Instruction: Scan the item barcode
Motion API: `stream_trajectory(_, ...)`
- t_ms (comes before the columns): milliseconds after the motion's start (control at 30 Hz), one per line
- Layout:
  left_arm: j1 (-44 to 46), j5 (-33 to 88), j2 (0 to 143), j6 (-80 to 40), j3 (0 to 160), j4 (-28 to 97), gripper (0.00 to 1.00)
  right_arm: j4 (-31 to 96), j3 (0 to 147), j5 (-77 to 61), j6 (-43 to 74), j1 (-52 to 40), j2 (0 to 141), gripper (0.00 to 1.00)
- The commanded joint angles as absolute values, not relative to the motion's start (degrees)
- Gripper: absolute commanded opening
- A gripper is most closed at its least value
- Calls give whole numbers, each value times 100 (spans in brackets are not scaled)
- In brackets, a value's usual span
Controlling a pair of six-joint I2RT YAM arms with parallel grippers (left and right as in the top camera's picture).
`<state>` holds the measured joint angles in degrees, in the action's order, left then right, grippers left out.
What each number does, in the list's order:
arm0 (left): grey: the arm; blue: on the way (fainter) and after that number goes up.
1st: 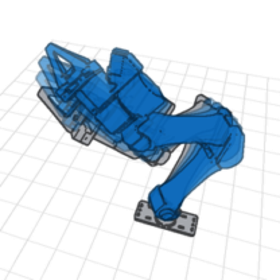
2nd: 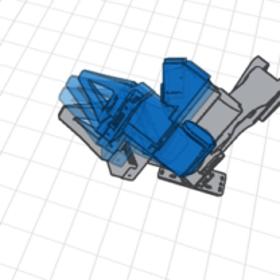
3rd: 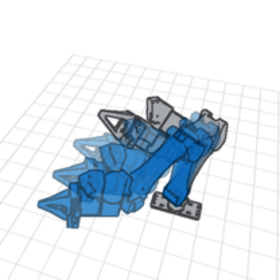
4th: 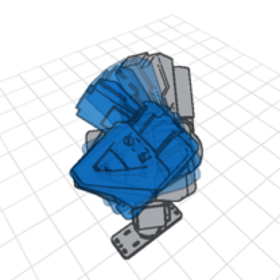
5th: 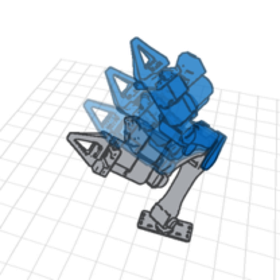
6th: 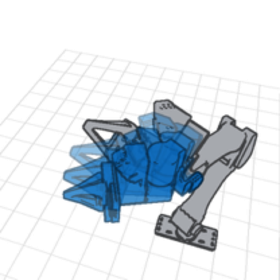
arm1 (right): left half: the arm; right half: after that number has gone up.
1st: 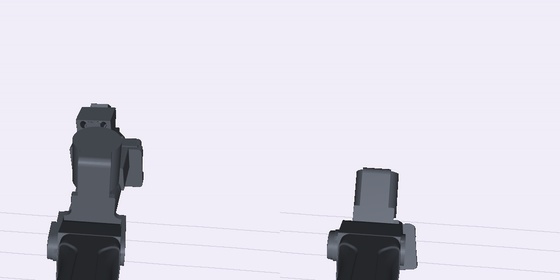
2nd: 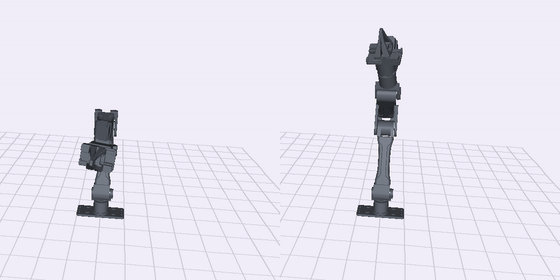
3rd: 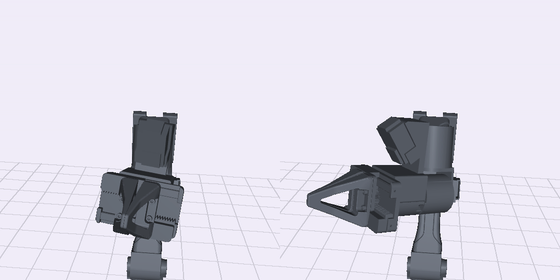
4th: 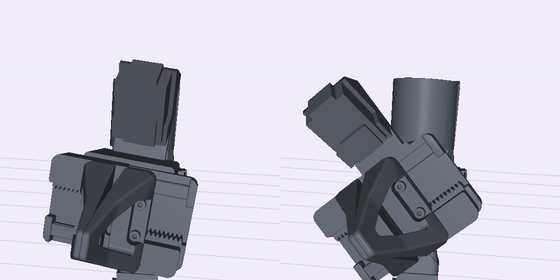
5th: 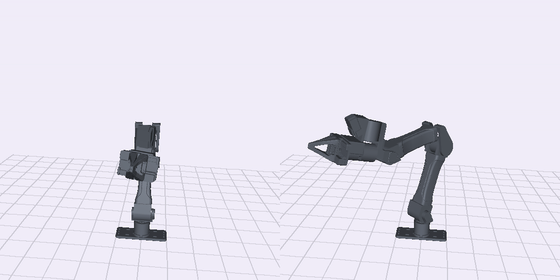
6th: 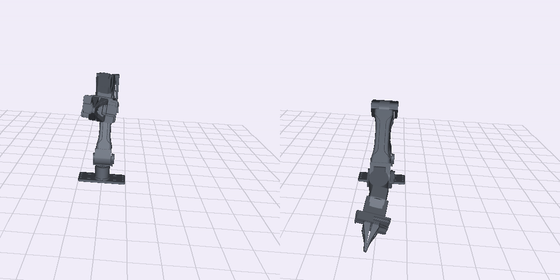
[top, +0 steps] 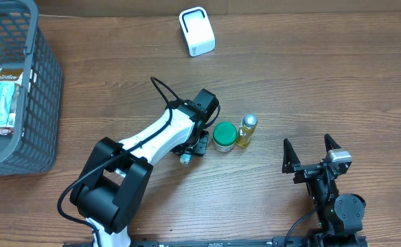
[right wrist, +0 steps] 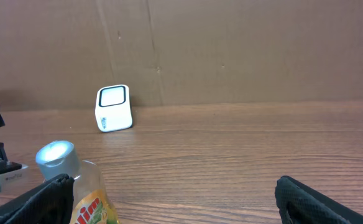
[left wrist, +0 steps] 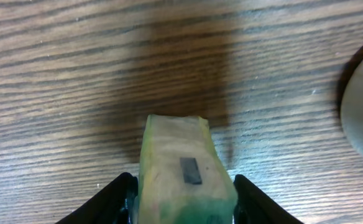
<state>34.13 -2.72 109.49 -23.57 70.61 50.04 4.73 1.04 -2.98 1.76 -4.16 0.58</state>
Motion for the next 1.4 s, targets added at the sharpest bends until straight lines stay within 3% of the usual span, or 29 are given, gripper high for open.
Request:
stream_trajectory(0, 3415, -228, 10798, -2338, 7011, 4950, 42, 449, 45, -285, 217, -438, 16, 100)
stream_trajectory(400, 3210, -158, 10798, -3232, 7013, 4628, 26, 449, 45, -285, 217, -438, 16, 100)
stream_trajectory(733, 3201, 10, 10798, -3647, 7013, 3798, 29, 449, 45, -285, 217, -438, 16, 100)
stream_trajectory(1033, 3273, 110, 10798, -3640, 7013, 3767, 31, 449, 45, -285, 217, -438, 16, 100)
stream_trajectory(1367, 3286, 108, 10798, -3548, 7013, 3767, 39, 449, 45, -285, 217, -438, 16, 100)
